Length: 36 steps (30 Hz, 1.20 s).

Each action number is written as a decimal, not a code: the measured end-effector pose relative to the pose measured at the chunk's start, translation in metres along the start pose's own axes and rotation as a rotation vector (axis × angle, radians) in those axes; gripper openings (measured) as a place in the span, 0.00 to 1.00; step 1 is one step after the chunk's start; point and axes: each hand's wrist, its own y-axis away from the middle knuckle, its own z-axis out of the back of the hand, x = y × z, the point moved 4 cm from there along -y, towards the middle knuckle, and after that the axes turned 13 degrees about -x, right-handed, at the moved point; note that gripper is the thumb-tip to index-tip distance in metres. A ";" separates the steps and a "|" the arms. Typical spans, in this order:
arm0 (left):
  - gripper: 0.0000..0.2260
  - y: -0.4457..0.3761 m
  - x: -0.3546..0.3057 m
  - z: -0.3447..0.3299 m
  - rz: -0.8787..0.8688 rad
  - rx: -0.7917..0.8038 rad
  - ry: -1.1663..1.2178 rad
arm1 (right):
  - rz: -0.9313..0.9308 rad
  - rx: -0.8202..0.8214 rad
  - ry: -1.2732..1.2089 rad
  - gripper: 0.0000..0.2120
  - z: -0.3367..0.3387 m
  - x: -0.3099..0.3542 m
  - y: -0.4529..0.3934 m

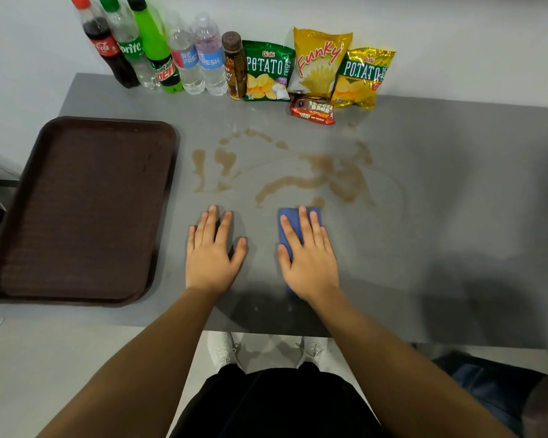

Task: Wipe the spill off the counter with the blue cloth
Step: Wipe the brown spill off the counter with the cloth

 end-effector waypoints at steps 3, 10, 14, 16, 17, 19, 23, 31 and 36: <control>0.31 -0.004 0.007 -0.002 0.005 0.037 -0.019 | 0.003 -0.023 -0.014 0.29 0.000 -0.007 -0.024; 0.31 0.000 0.006 -0.003 0.000 0.042 -0.051 | -0.202 -0.066 0.031 0.29 0.010 -0.053 -0.031; 0.31 0.000 0.005 -0.002 -0.003 0.034 -0.045 | -0.225 -0.034 0.091 0.29 0.016 -0.049 0.007; 0.31 0.000 0.005 -0.002 -0.002 0.031 -0.043 | -0.238 -0.020 0.074 0.30 0.015 -0.029 0.029; 0.31 0.000 0.005 -0.001 -0.003 0.028 -0.042 | -0.241 -0.010 0.055 0.30 0.012 -0.016 0.036; 0.31 0.000 0.005 -0.001 -0.006 0.019 -0.036 | -0.222 0.018 0.027 0.30 0.004 0.011 0.043; 0.27 -0.002 0.006 0.001 0.029 -0.005 0.017 | -0.089 0.027 -0.030 0.30 -0.011 0.053 0.017; 0.21 -0.011 -0.002 0.017 0.151 0.010 0.182 | 0.011 0.094 -0.080 0.28 -0.016 0.067 -0.026; 0.23 -0.025 -0.048 0.020 0.044 0.051 0.250 | -0.101 0.035 -0.123 0.26 0.009 0.027 -0.026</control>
